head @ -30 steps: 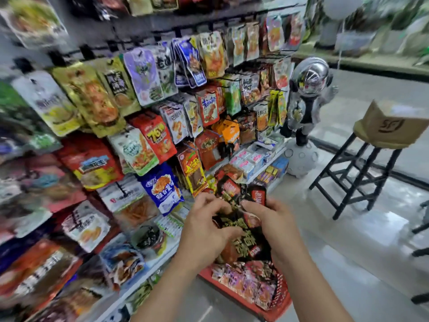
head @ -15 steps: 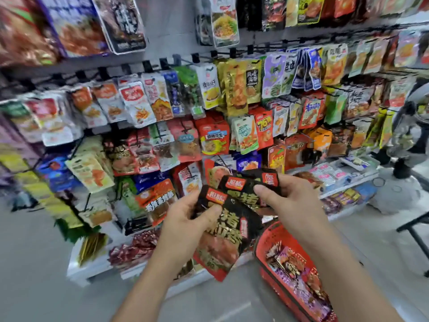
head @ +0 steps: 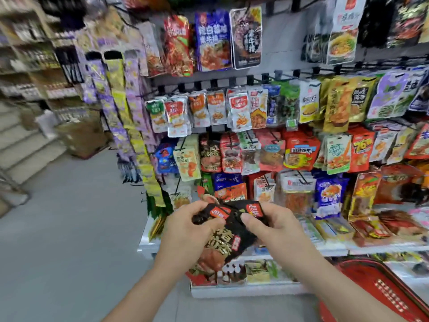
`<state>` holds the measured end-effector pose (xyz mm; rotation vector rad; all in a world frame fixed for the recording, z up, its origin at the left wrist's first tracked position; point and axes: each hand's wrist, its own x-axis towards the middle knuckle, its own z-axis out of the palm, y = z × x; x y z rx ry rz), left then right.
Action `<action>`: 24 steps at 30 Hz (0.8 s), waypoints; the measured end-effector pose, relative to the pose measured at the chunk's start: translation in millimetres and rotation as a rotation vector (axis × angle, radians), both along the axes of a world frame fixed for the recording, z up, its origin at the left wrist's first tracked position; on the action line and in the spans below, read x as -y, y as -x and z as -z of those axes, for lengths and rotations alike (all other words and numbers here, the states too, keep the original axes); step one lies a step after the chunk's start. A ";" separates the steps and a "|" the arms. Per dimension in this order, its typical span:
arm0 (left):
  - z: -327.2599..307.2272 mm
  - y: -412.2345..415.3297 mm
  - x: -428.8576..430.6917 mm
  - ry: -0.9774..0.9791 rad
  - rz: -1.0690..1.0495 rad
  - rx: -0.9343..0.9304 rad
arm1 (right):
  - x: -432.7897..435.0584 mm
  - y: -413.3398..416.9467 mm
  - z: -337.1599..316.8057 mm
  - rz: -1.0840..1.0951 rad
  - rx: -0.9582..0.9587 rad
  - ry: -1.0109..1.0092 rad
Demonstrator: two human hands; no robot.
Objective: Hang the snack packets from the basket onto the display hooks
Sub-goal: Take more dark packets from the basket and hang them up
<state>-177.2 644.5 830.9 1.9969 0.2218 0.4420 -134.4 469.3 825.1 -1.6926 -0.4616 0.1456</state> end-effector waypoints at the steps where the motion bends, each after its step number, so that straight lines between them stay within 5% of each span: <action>1: 0.6 -5.2 -4.2 -0.028 -0.014 -0.002 | -3.6 -9.1 1.0 -0.024 -0.017 0.019; 9: 3.5 -77.9 -29.7 -0.491 0.106 0.105 | -5.0 -115.5 6.8 -0.191 0.088 0.290; 18: 22.3 -177.4 -22.0 -0.329 0.257 -0.138 | -0.5 -236.8 17.6 -0.383 0.105 0.598; 24: 44.6 -201.4 -20.2 -0.197 0.023 -0.139 | -7.5 -278.1 31.5 -0.501 -0.219 0.294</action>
